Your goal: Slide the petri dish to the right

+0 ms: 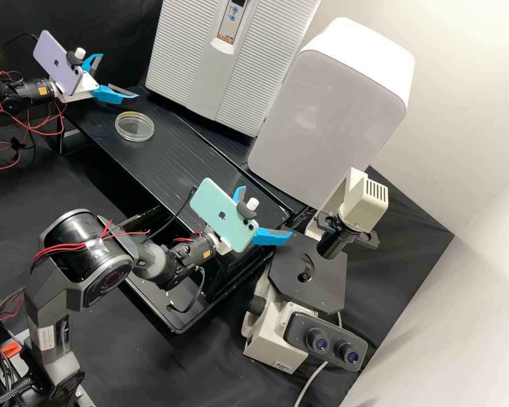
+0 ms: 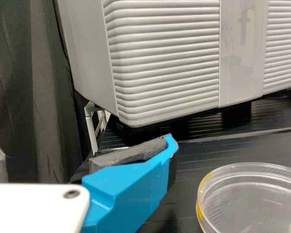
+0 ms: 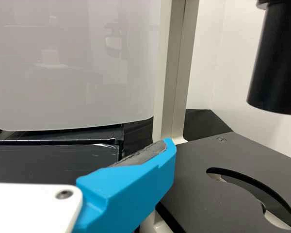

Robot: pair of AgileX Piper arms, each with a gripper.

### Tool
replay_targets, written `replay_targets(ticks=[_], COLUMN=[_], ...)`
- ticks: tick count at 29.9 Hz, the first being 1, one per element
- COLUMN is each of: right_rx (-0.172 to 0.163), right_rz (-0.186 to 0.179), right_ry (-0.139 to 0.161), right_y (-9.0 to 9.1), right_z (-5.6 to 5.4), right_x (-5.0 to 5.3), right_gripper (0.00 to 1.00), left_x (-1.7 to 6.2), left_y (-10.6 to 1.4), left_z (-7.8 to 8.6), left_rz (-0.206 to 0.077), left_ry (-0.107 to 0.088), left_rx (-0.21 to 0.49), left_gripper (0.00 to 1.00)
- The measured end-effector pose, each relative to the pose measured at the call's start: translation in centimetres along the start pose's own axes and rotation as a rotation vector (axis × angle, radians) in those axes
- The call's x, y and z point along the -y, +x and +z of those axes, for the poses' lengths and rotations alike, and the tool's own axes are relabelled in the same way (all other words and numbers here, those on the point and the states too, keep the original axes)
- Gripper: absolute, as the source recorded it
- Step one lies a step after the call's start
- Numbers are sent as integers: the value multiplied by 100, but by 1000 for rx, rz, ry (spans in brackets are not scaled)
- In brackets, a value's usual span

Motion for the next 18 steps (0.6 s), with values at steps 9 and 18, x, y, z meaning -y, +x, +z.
replay_targets(ticks=[9,18], right_rx=[-4,-118], right_rz=[-4,-66], right_ry=[4,15], right_y=[-1,-155], right_z=[-20,-365], right_x=[20,189], right_gripper=[100,100], left_x=[0,0], left_y=[0,0], left_z=[0,0], left_rz=[0,0], left_ry=[0,0], left_rx=[0,0], left_gripper=[100,100])
